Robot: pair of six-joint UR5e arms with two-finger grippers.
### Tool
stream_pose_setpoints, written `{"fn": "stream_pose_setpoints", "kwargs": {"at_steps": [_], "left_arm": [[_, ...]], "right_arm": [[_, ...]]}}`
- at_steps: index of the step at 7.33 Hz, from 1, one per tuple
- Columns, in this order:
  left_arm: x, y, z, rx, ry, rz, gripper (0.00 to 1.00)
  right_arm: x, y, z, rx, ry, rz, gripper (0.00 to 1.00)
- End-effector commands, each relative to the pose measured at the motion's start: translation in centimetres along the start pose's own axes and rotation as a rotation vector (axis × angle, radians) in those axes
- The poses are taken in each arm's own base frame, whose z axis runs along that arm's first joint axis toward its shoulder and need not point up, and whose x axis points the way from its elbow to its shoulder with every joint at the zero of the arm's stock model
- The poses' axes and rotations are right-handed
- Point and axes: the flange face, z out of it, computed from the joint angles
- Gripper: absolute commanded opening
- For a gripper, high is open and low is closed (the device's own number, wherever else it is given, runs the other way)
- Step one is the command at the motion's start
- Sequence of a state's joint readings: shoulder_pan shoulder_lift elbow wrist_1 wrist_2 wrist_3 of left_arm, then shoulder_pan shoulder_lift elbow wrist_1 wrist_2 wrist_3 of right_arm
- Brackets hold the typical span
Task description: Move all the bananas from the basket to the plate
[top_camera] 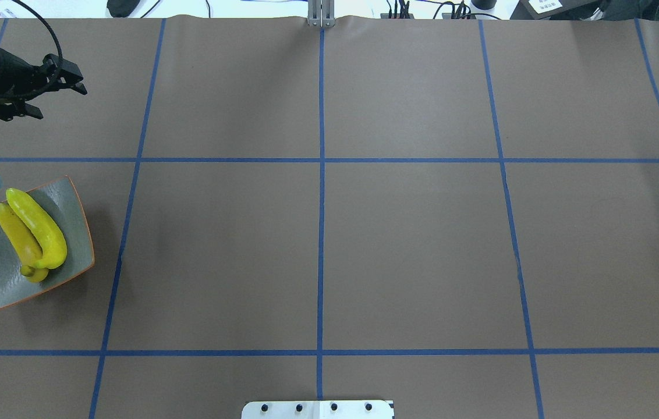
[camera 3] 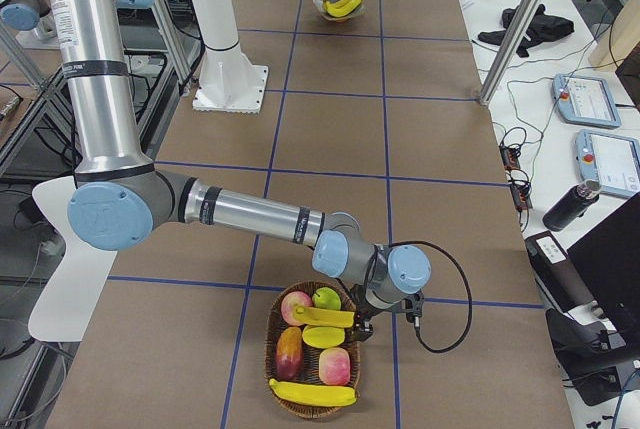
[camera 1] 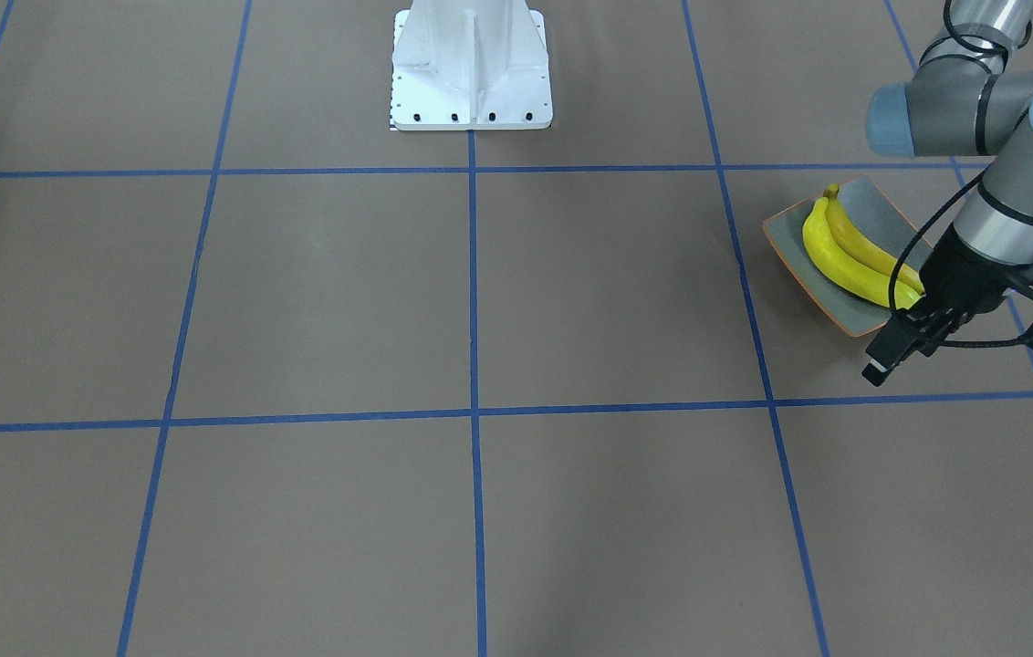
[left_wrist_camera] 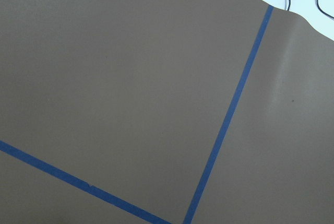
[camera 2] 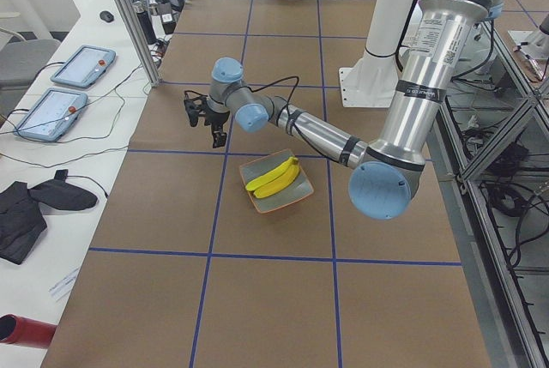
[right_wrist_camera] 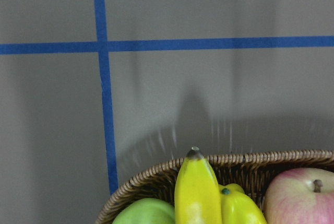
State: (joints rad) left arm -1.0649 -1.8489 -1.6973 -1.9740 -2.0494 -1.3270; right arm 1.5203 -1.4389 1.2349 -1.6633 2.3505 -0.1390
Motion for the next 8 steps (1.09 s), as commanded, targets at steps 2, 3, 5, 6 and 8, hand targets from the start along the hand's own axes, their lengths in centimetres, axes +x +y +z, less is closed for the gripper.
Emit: {"fn": "stream_pose_setpoints", "kwargs": {"at_steps": [2, 3, 5, 6, 8], "left_arm": [[0.6, 0.0, 0.1, 0.0, 0.007, 0.005, 1.0], [0.7, -0.1, 0.0, 0.001, 0.008, 0.006, 1.0], [0.8, -0.1, 0.0, 0.001, 0.01, 0.006, 1.0], [0.8, -0.1, 0.0, 0.001, 0.01, 0.008, 1.0], [0.9, -0.2, -0.1, 0.015, 0.009, 0.008, 1.0]], "right_arm": [[0.0, -0.1, 1.8, -0.029, 0.012, -0.009, 1.0], [-0.5, -0.3, 2.6, -0.046, 0.015, -0.017, 1.0], [-0.5, -0.1, 2.9, -0.051, 0.017, -0.019, 0.98], [-0.4, -0.1, 2.9, -0.052, 0.017, -0.019, 0.98], [-0.1, 0.0, 3.1, -0.057, 0.029, -0.016, 0.86]]}}
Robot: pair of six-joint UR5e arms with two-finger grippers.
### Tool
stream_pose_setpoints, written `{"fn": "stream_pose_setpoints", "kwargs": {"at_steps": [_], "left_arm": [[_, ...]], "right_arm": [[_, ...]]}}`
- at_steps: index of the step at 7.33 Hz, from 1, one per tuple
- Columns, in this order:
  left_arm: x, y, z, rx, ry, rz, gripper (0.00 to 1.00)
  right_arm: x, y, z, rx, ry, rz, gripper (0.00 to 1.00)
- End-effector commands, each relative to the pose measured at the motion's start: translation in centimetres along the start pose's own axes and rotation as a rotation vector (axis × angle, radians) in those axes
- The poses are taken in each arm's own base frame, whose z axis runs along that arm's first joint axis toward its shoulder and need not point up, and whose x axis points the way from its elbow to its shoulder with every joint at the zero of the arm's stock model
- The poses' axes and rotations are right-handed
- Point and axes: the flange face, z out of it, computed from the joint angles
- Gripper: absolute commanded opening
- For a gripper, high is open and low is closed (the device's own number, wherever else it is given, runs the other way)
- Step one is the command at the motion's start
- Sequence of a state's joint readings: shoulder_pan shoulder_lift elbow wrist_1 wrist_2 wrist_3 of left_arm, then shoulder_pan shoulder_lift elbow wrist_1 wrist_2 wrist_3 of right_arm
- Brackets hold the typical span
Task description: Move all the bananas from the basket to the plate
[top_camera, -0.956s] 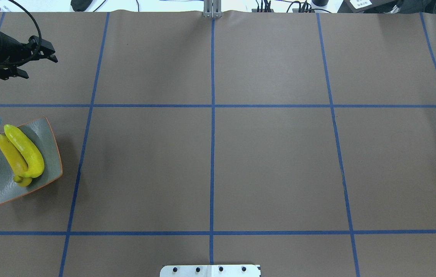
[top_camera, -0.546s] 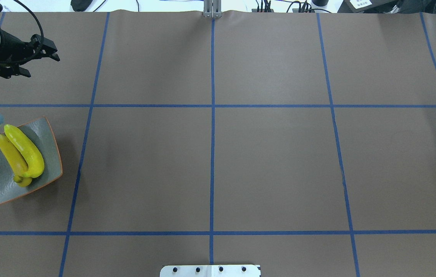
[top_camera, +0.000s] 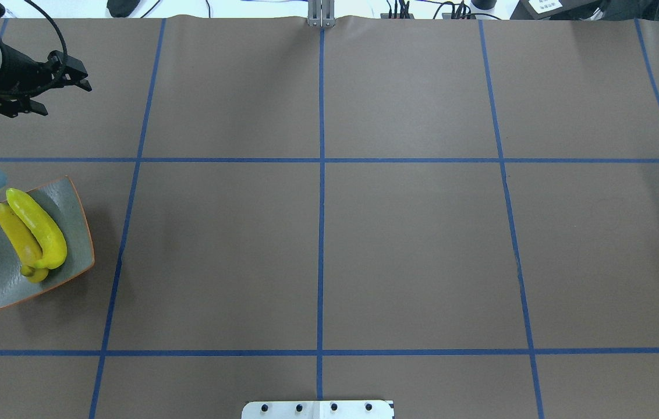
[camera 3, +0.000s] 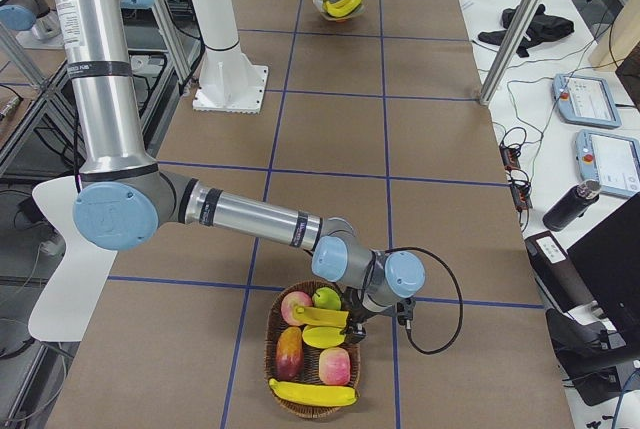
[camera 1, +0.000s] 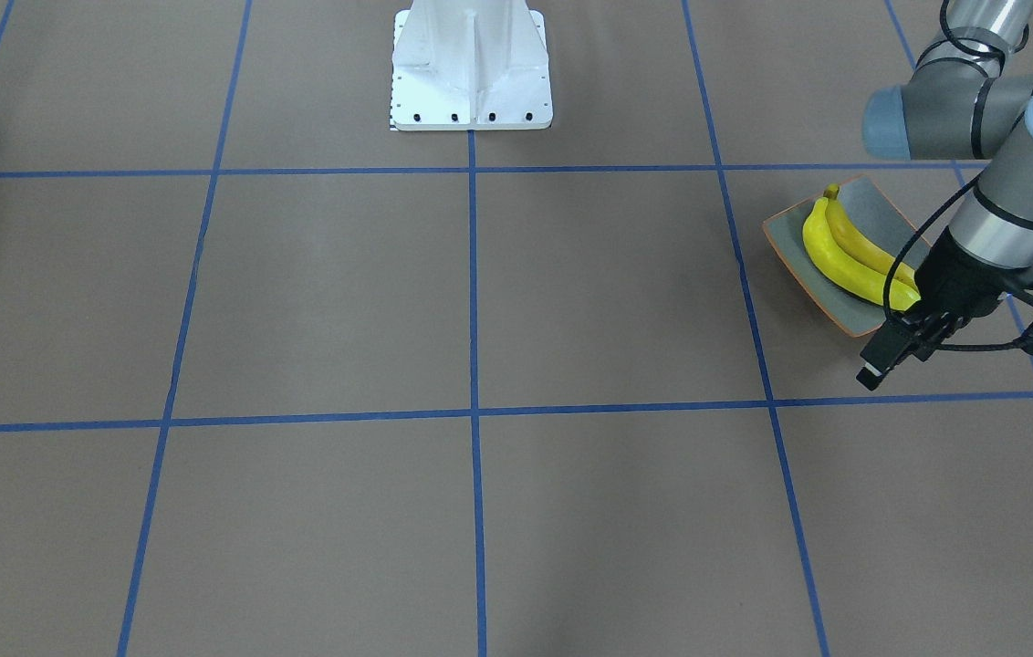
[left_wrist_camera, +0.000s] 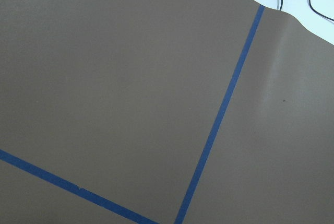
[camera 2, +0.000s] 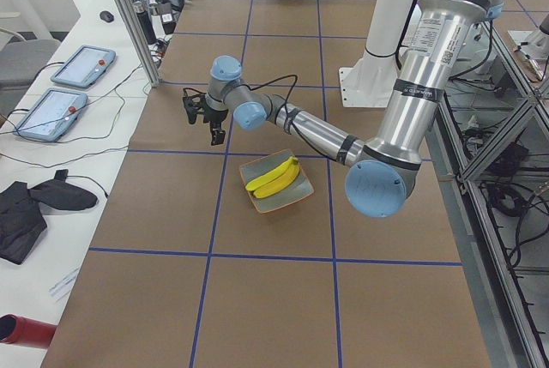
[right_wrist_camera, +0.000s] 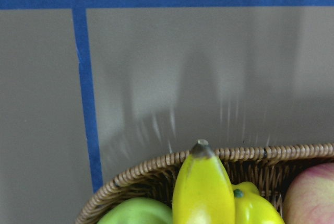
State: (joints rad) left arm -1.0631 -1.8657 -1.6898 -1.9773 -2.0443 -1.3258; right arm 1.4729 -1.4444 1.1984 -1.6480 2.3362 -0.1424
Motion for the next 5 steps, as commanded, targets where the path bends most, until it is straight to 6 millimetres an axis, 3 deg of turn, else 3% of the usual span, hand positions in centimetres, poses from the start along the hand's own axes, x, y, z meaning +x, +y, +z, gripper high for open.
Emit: {"fn": "stream_pose_setpoints", "kwargs": {"at_steps": [1, 4, 5], "left_arm": [[0.11, 0.0, -0.01, 0.008, 0.001, 0.001, 1.0], [0.18, 0.22, 0.16, 0.004, -0.001, 0.003, 1.0], [0.22, 0.3, 0.19, 0.003, 0.0, 0.005, 1.0]], "right_arm": [[0.12, -0.13, 0.04, -0.003, 0.007, 0.001, 0.78], [-0.12, -0.44, 0.06, -0.005, 0.012, 0.0, 0.72], [-0.17, -0.45, 0.01, -0.004, 0.012, -0.001, 0.66]]}}
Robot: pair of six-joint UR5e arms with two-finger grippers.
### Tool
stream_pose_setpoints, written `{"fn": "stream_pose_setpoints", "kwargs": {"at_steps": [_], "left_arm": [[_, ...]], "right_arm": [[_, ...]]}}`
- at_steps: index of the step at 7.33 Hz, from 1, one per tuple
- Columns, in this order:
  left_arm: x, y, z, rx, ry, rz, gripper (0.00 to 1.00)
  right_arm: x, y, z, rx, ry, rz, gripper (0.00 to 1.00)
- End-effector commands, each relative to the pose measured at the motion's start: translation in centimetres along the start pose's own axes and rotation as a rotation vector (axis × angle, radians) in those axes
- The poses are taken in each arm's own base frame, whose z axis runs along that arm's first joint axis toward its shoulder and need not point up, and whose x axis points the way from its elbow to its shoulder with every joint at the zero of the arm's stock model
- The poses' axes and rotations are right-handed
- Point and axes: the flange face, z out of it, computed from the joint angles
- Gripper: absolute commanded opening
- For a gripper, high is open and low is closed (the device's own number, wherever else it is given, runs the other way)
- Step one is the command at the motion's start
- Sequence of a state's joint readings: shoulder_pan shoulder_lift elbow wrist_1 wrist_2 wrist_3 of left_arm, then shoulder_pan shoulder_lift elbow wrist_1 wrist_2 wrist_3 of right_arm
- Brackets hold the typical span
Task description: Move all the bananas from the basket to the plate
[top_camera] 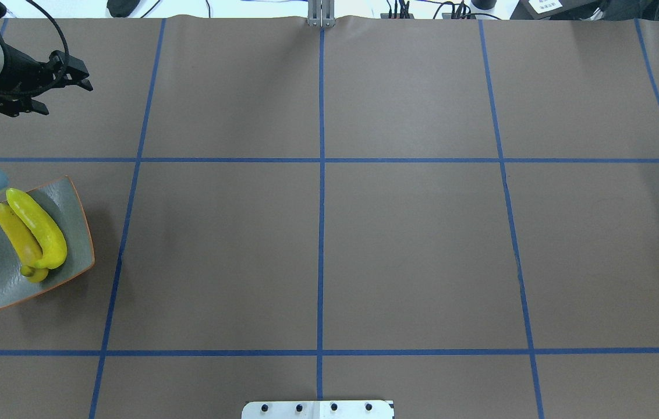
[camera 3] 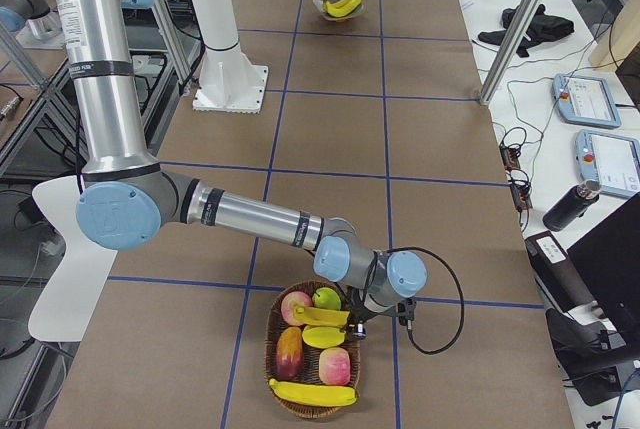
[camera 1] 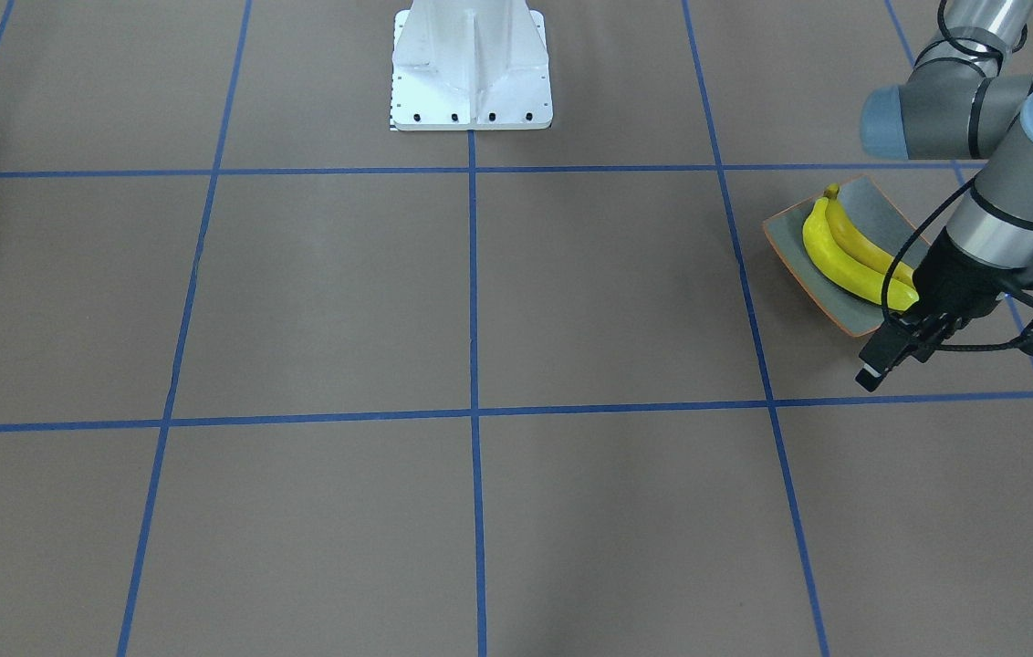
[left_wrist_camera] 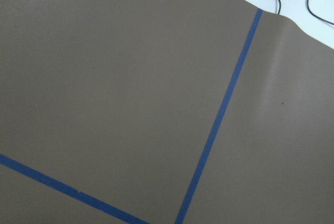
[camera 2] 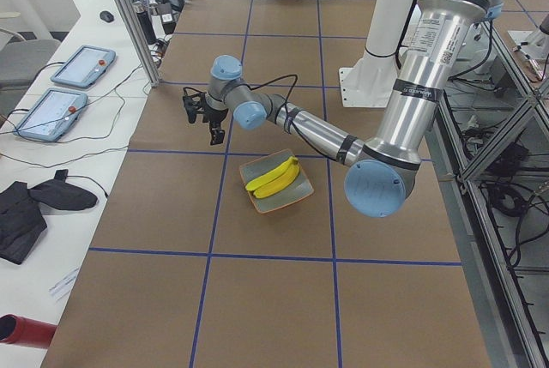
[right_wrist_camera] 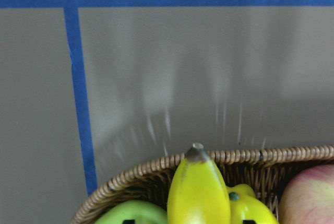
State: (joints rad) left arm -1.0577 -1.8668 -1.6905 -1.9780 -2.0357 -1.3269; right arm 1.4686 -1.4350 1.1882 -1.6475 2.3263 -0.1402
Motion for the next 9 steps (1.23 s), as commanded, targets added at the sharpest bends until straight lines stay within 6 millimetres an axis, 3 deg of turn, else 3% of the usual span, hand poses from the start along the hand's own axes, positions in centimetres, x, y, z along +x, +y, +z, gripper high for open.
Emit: {"fn": "stream_pose_setpoints", "kwargs": {"at_steps": [1, 2, 4, 7, 9], "left_arm": [[0.0, 0.1, 0.1, 0.0, 0.0, 0.002, 1.0], [0.0, 0.1, 0.1, -0.002, -0.001, 0.001, 1.0], [0.1, 0.1, 0.1, -0.002, 0.0, 0.002, 1.0], [0.0, 0.1, 0.1, -0.002, -0.001, 0.001, 1.0], [0.0, 0.1, 0.1, -0.002, -0.001, 0.001, 1.0]], "right_arm": [[-0.2, -0.1, -0.2, 0.003, 0.001, -0.003, 0.52], [-0.4, -0.4, -0.5, 0.007, 0.0, -0.007, 0.3], [-0.8, -0.7, -0.9, 0.028, 0.003, -0.027, 0.0], [-1.7, -0.8, -2.2, 0.069, 0.01, -0.072, 0.0], [-0.4, 0.3, -5.0, 0.123, 0.005, -0.051, 0.0]]}}
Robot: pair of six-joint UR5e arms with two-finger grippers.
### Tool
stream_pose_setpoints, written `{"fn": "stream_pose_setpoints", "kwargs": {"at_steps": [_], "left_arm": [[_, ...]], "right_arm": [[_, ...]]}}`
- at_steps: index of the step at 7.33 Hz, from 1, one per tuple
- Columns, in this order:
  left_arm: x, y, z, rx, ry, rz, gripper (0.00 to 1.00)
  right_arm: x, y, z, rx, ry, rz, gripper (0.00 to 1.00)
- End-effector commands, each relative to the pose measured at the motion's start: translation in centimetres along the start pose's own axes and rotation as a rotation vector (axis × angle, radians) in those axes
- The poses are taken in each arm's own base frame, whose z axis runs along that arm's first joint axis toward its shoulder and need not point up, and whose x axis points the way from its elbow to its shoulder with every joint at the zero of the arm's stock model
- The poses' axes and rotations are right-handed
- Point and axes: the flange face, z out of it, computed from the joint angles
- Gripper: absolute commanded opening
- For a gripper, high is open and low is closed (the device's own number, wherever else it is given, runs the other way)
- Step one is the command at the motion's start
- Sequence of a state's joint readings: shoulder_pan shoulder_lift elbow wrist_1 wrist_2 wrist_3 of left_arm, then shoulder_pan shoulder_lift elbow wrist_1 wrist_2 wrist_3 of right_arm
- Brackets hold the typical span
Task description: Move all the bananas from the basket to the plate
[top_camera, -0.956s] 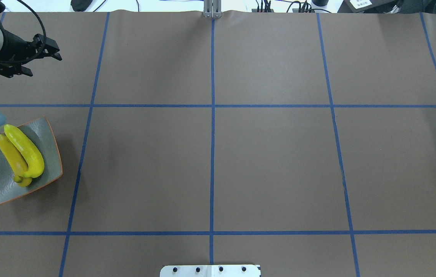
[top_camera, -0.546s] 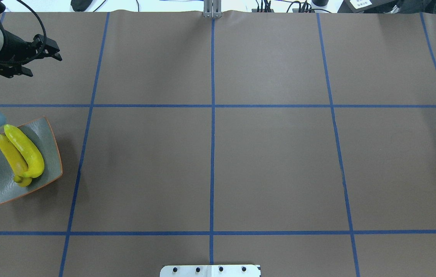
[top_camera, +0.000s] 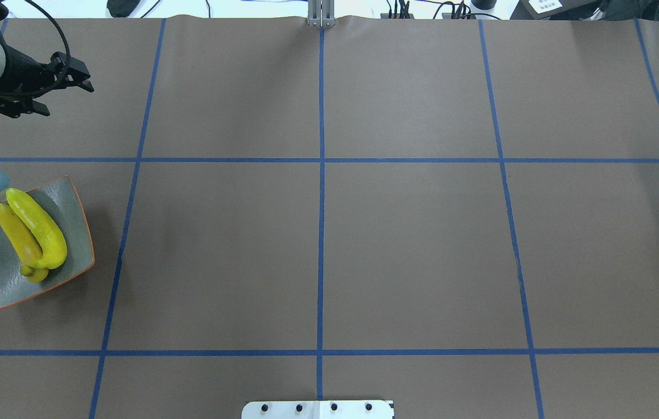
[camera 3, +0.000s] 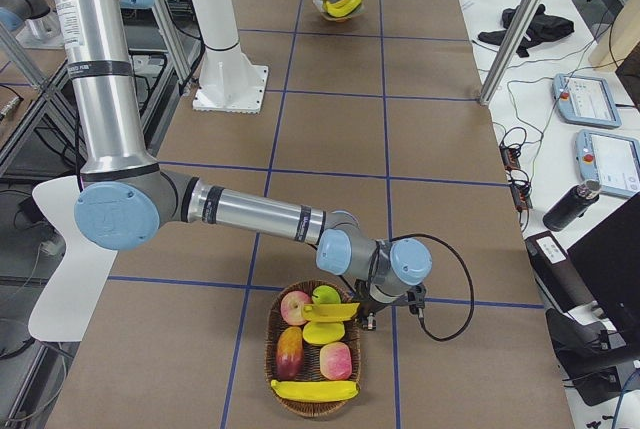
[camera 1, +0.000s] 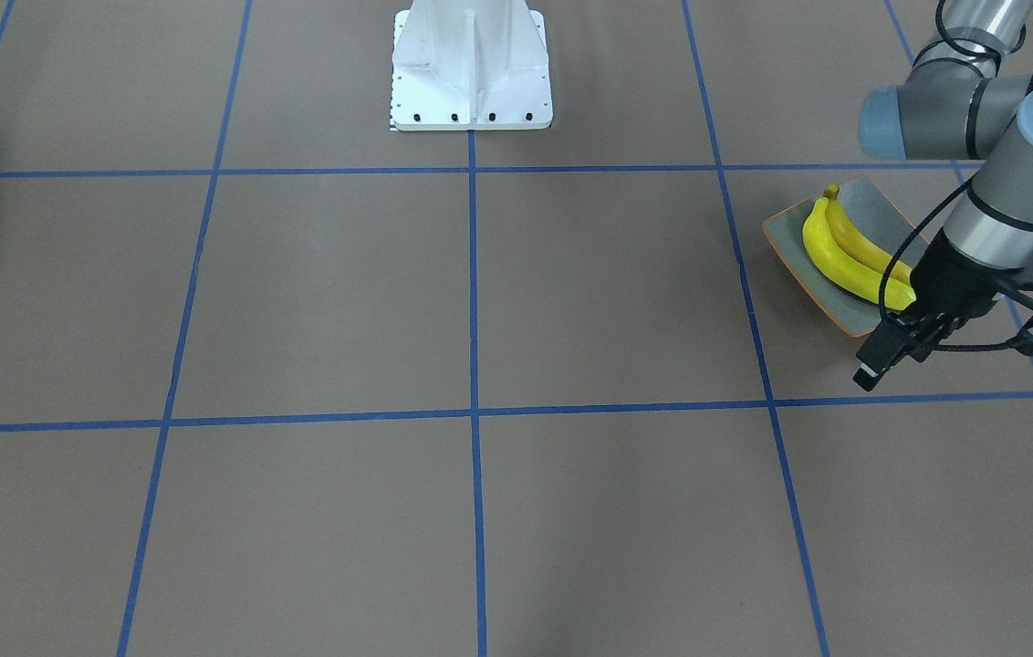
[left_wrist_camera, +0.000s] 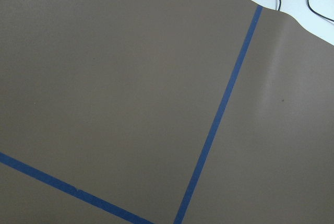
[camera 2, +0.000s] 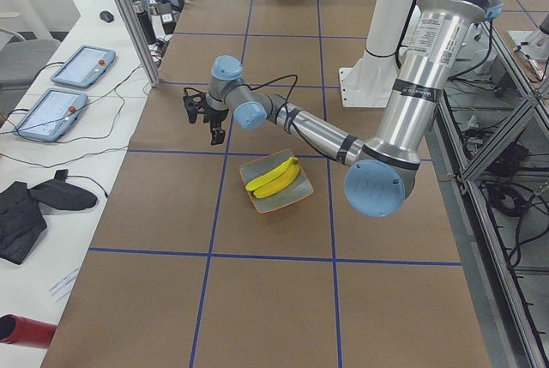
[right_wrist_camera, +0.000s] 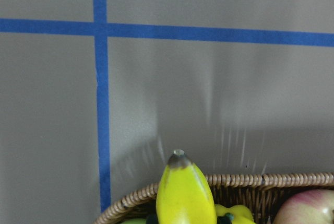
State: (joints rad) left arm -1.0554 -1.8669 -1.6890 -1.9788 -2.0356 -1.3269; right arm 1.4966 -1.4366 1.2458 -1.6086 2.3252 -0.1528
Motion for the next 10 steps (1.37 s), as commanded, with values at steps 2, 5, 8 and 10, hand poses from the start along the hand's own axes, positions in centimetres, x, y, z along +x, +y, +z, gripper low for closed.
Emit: {"fn": "stream_pose_setpoints", "kwargs": {"at_steps": [2, 5, 8, 10], "left_arm": [[0.0, 0.0, 0.0, 0.0, 0.0, 0.0, 1.0], [5.9, -0.2, 0.4, -0.004, 0.049, 0.011, 1.0], [11.9, 4.2, 2.0, -0.048, 0.298, -0.011, 1.0], [20.3, 9.3, -0.9, -0.123, 0.487, -0.097, 1.0]], "right_arm": [[-0.8, 0.5, -6.0, 0.096, 0.003, -0.002, 0.0], [-9.2, -5.4, -12.9, 0.202, -0.056, -0.116, 0.0], [-25.9, -10.9, -16.3, 0.209, -0.197, -0.051, 0.0], [-39.1, -9.8, -17.5, 0.188, -0.254, 0.028, 0.0]]}}
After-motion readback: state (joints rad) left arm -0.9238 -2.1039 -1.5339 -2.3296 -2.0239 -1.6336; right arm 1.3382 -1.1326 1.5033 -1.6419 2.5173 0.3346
